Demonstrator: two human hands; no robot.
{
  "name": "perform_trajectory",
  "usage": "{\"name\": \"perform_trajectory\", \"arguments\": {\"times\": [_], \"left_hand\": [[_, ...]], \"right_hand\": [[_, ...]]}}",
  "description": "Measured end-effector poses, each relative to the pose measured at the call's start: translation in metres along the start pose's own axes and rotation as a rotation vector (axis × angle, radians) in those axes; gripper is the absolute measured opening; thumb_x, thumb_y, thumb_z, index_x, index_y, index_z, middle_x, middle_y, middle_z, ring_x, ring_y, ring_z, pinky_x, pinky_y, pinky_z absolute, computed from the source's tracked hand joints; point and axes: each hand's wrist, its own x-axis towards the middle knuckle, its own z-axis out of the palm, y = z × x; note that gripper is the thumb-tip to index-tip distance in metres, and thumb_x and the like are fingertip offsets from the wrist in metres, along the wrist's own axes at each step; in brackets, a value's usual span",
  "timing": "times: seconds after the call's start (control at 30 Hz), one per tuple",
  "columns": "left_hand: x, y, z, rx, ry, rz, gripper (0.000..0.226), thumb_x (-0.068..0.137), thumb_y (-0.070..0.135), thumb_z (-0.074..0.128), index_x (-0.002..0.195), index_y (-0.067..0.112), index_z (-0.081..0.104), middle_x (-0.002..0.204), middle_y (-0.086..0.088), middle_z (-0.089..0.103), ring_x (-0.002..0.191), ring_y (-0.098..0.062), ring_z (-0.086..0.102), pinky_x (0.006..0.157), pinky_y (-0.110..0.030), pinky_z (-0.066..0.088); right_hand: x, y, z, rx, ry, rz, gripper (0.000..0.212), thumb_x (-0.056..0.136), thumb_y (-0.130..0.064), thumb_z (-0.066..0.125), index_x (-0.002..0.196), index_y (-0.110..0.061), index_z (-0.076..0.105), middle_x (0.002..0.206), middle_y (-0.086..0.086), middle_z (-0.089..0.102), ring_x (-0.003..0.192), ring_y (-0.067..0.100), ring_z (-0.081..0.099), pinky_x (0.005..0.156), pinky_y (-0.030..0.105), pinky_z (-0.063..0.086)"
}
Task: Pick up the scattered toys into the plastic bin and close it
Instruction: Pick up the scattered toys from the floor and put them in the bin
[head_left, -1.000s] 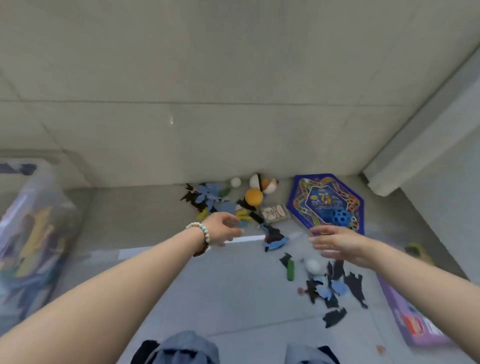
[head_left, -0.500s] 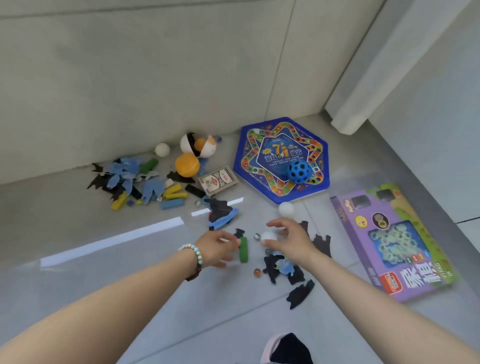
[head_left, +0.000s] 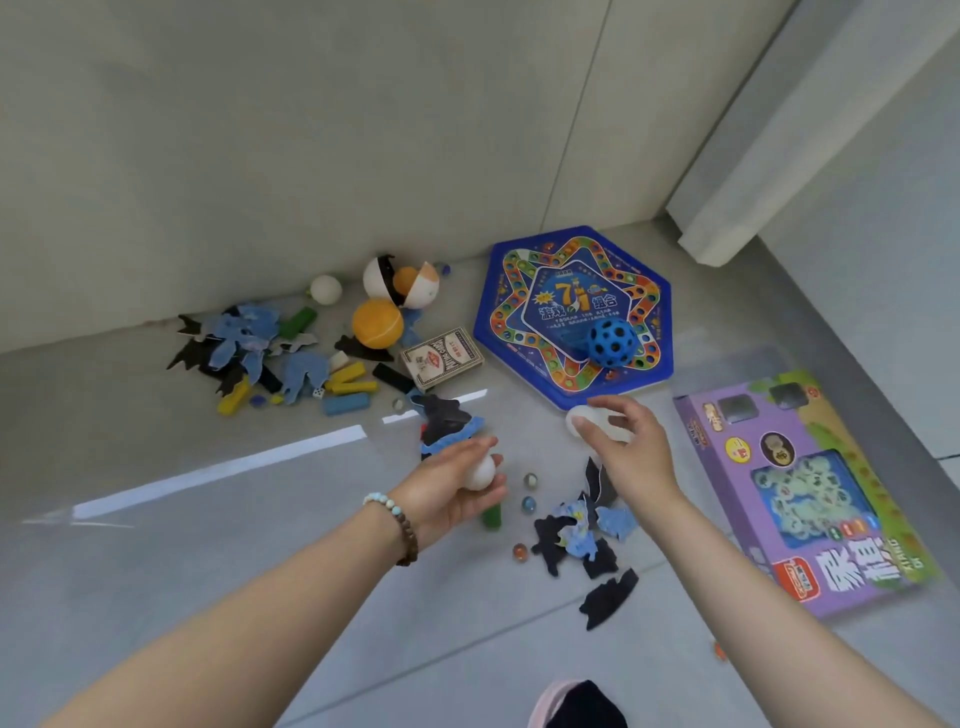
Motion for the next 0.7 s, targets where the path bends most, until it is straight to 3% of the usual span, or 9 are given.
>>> {"name": "perform_trajectory", "arguments": {"times": [0.13, 0.3, 0.37, 0.43, 0.53, 0.6, 0.7], "left_hand": [[0.006, 0.002, -0.002, 0.061, 0.06, 0.003, 0.016, 0.092, 0.018, 0.054, 0.107, 0.014, 0.06, 0.098, -0.008, 0.058, 0.082, -0.017, 0.06, 0.061, -0.027, 0.059], [0.015, 0.008, 0.007, 0.073, 0.069, 0.029, 0.031, 0.088, 0.024, 0.061, 0.118, 0.016, 0.058, 0.11, -0.007, 0.058, 0.088, -0.019, 0.06, 0.069, -0.032, 0.059], [0.018, 0.01, 0.013, 0.065, 0.057, 0.013, 0.034, 0.088, 0.032, 0.06, 0.119, 0.017, 0.057, 0.111, -0.007, 0.058, 0.092, -0.021, 0.059, 0.072, -0.036, 0.058], [0.021, 0.012, 0.019, 0.054, -0.004, -0.015, 0.038, 0.09, 0.047, 0.05, 0.116, 0.021, 0.059, 0.119, -0.007, 0.055, 0.105, -0.024, 0.056, 0.073, -0.039, 0.056], [0.025, 0.019, 0.027, -0.049, -0.094, -0.046, 0.049, 0.088, 0.058, 0.044, 0.118, 0.022, 0.059, 0.123, -0.01, 0.051, 0.109, -0.027, 0.054, 0.07, -0.038, 0.057], [0.025, 0.025, 0.032, -0.197, -0.126, -0.059, 0.044, 0.087, 0.053, 0.049, 0.11, 0.018, 0.063, 0.118, -0.012, 0.049, 0.099, -0.028, 0.058, 0.068, -0.037, 0.06], [0.027, 0.033, 0.034, -0.305, -0.13, -0.056, 0.03, 0.088, 0.04, 0.055, 0.101, 0.015, 0.065, 0.12, -0.011, 0.048, 0.089, -0.027, 0.06, 0.06, -0.033, 0.06]], "right_hand": [[0.023, 0.015, 0.012, -0.178, -0.006, 0.061, 0.031, 0.082, -0.016, 0.069, 0.11, -0.014, 0.056, 0.123, 0.006, 0.048, 0.098, 0.013, 0.047, 0.082, 0.023, 0.037], [0.03, 0.017, 0.031, -0.205, -0.005, 0.064, 0.029, 0.079, -0.014, 0.071, 0.099, -0.018, 0.05, 0.11, 0.005, 0.054, 0.092, 0.021, 0.054, 0.078, 0.028, 0.043], [0.026, 0.008, 0.032, -0.065, -0.009, 0.082, 0.032, 0.078, -0.017, 0.073, 0.099, -0.02, 0.048, 0.108, 0.003, 0.058, 0.091, 0.02, 0.057, 0.078, 0.029, 0.046], [0.016, -0.011, 0.032, 0.162, -0.128, 0.044, 0.038, 0.076, -0.018, 0.075, 0.103, -0.018, 0.049, 0.107, 0.002, 0.059, 0.094, 0.017, 0.06, 0.081, 0.029, 0.051], [0.003, -0.033, 0.027, 0.217, -0.316, -0.09, 0.029, 0.075, -0.016, 0.076, 0.097, -0.016, 0.057, 0.101, 0.001, 0.064, 0.095, 0.01, 0.061, 0.081, 0.018, 0.052], [0.009, -0.043, 0.017, 0.211, -0.269, -0.142, 0.022, 0.077, -0.02, 0.074, 0.093, -0.018, 0.06, 0.097, -0.003, 0.066, 0.093, 0.008, 0.061, 0.082, 0.02, 0.05], [0.043, -0.043, -0.003, 0.112, 0.021, -0.139, 0.028, 0.08, -0.025, 0.071, 0.106, -0.018, 0.06, 0.108, -0.004, 0.057, 0.102, 0.01, 0.054, 0.092, 0.031, 0.046]]}}
